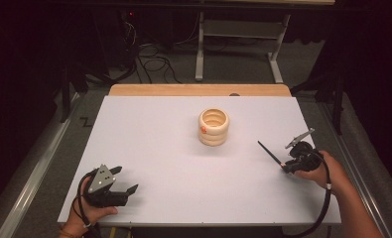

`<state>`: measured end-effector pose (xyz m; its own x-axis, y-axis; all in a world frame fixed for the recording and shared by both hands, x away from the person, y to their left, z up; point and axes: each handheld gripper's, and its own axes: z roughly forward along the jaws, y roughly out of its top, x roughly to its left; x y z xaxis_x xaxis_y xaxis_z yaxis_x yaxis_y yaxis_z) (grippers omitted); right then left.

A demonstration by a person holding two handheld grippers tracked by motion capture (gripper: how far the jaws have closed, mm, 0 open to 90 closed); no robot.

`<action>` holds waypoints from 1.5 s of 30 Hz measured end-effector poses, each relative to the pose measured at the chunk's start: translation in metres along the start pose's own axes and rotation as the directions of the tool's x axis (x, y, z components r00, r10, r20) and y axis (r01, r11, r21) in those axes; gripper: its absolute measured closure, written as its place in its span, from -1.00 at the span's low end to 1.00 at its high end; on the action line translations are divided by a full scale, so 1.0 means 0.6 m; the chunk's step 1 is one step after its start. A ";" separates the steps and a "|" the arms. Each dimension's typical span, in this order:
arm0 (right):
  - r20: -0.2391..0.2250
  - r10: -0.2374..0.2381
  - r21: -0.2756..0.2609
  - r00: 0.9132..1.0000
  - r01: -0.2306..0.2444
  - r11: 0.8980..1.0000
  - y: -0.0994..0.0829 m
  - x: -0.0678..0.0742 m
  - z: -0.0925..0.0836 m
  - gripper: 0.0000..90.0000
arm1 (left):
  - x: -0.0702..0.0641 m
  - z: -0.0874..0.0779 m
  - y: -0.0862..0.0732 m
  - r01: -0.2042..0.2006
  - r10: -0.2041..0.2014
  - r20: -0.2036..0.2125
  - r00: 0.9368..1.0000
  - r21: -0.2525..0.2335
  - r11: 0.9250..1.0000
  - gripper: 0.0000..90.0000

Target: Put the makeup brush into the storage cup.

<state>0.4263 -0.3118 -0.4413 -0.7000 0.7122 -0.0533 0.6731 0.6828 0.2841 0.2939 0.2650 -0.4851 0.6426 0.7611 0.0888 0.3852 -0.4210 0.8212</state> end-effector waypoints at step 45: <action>-0.049 -0.571 0.165 0.820 0.570 0.805 0.133 0.226 -0.036 0.90 | -0.192 0.217 0.229 -0.306 0.269 0.419 0.867 0.022 0.952 -0.07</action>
<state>0.3798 -0.1641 -0.4053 -0.9696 0.1861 -0.1591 0.1819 0.9825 0.0407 0.3590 0.0551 -0.4559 0.9384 0.3400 0.0620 0.1845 -0.6444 0.7421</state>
